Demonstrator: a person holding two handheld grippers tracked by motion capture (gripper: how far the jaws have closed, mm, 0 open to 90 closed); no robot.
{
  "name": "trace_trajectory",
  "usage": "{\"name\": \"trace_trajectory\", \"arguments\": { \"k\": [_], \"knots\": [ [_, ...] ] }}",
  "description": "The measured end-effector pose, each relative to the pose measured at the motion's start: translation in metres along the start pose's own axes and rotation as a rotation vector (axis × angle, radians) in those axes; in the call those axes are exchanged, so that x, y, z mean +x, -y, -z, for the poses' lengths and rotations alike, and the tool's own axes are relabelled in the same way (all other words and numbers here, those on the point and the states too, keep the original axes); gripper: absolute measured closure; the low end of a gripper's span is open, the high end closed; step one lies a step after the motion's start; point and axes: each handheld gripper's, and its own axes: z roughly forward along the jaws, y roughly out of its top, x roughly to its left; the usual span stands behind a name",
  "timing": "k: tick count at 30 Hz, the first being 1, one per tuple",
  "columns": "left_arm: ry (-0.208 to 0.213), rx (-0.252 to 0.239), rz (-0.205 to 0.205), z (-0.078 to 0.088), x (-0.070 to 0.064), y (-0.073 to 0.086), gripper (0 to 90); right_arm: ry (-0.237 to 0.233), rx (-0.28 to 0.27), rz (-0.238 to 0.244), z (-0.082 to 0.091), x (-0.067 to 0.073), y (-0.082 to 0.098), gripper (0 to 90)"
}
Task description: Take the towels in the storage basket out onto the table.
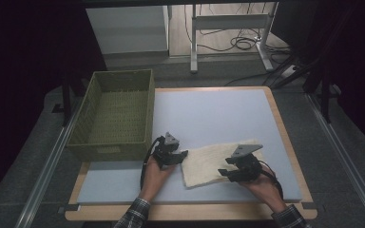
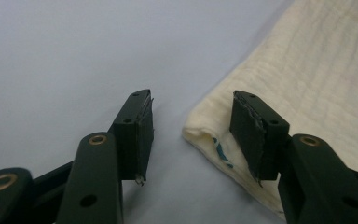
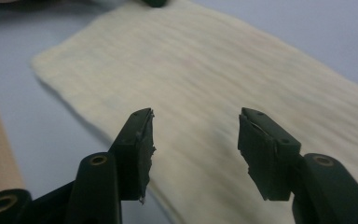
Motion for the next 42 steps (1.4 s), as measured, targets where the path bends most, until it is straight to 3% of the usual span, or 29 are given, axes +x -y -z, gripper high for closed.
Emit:
{"name": "trace_trajectory", "arguments": {
  "k": [10, 23, 29, 36, 40, 42],
  "knots": [
    [0.0, 0.004, -0.003, 0.0, 0.001, 0.0, 49.3, -0.135, 0.001, 0.042, -0.028, 0.035, -0.019, 59.1],
    [0.001, 0.002, 0.003, 0.0, 0.001, 0.0, 50.2, -0.217, 0.027, 0.106, -0.061, 0.076, -0.038, 62.0],
    [-0.001, 0.002, -0.001, 0.0, 0.001, 0.0, 50.1, -0.183, 0.041, 0.14, -0.071, 0.085, -0.039, 60.9],
    [-0.003, 0.003, 0.007, 0.001, 0.001, 0.0, 51.7, -0.075, 0.057, 0.203, -0.071, 0.092, -0.041, 81.3],
    [-0.01, -0.003, 0.013, 0.001, 0.001, 0.0, 55.3, -0.087, 0.042, 0.183, -0.07, 0.089, -0.039, 84.2],
    [0.004, -0.004, -0.002, 0.001, 0.001, 0.0, 62.8, -0.096, 0.034, 0.173, -0.07, 0.087, -0.038, 84.4]
  ]
}}
